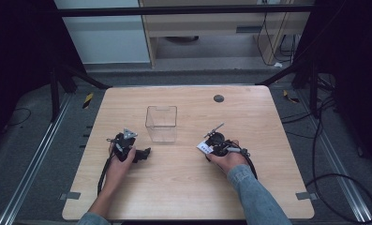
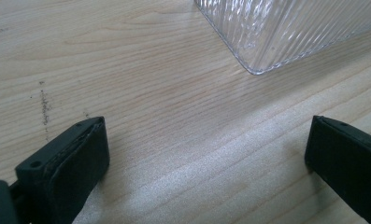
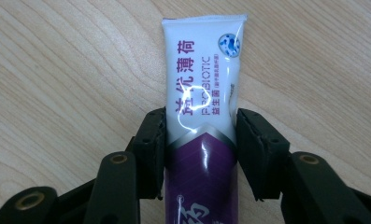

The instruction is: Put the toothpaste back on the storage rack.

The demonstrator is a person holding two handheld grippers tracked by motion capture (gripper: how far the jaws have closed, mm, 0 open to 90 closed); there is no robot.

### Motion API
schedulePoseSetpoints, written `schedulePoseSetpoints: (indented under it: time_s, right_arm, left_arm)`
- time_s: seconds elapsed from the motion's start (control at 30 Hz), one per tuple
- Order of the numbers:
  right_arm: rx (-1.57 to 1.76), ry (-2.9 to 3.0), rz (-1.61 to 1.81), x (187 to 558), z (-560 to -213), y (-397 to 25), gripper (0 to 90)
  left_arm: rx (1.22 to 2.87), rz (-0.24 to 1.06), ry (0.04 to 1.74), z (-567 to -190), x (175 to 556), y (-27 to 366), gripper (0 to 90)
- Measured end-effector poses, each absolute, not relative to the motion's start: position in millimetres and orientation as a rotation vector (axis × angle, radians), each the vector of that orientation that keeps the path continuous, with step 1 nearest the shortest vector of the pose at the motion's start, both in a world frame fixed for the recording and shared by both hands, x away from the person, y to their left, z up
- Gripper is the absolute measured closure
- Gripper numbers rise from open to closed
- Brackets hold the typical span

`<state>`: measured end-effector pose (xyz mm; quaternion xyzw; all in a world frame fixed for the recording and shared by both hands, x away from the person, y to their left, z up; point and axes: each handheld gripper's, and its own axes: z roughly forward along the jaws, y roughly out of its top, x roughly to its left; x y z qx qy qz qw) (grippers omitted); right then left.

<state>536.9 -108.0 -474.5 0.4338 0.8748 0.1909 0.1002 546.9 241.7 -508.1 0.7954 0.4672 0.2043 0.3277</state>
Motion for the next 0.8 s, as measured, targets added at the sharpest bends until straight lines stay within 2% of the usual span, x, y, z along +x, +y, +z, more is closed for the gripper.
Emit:
schedulePoseSetpoints:
  time_s: [0.37,0.8]
  right_arm:
    - [1.266,2.587,0.567,535.5,-474.1,-107.0,60.5]
    - [1.220,2.574,0.518,530.3,-470.7,-99.6,72.6]
  left_arm:
    - [2.083,0.535,1.223,-508.1,546.9,241.7,0.0]
    - [2.085,0.534,1.221,-508.0,547.5,241.9,0.0]
